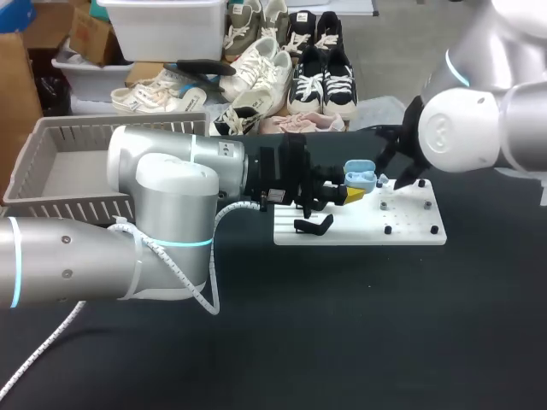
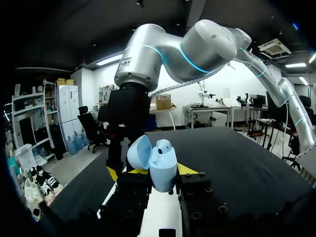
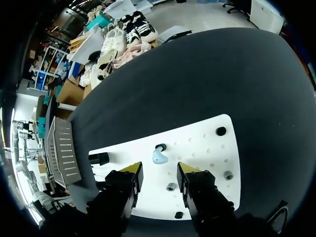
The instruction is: Pick up each earbud case from the left stands, insert the matching earbuds, close the lid, and place the case in the box.
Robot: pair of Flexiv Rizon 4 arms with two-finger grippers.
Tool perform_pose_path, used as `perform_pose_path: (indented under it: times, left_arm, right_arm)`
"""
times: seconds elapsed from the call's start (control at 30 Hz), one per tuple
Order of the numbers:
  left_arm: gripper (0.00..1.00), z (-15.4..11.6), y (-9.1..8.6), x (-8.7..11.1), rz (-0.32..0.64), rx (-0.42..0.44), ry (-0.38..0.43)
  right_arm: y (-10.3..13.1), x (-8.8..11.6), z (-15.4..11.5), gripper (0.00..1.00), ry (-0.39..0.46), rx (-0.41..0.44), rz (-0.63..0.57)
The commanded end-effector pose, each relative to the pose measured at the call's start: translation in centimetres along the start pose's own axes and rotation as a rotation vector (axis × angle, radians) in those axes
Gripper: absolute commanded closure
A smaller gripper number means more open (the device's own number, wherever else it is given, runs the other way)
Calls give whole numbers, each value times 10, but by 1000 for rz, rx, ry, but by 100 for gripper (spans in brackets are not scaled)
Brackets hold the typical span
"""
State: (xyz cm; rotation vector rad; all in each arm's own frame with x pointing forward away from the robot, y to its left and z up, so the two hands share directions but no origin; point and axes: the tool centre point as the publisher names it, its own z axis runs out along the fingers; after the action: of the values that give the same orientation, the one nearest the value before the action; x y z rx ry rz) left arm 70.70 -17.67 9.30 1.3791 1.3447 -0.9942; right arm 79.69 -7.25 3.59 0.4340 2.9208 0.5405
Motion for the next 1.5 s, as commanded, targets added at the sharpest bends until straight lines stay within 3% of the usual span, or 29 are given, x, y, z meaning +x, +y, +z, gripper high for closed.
perform_pose_path:
  times: [0.03, 1.2, 1.5]
  left_arm:
    - [100, 0, 0, 1, 1, -2, -3]
    - [100, 0, 0, 1, 1, -2, -3]
    - [100, 0, 0, 1, 1, -2, -3]
  right_arm:
    - [0, -2, 3, 58, 7, -3, 0]
    - [2, -6, 11, 64, 28, -6, 2]
    - [2, -6, 13, 70, 33, -4, 9]
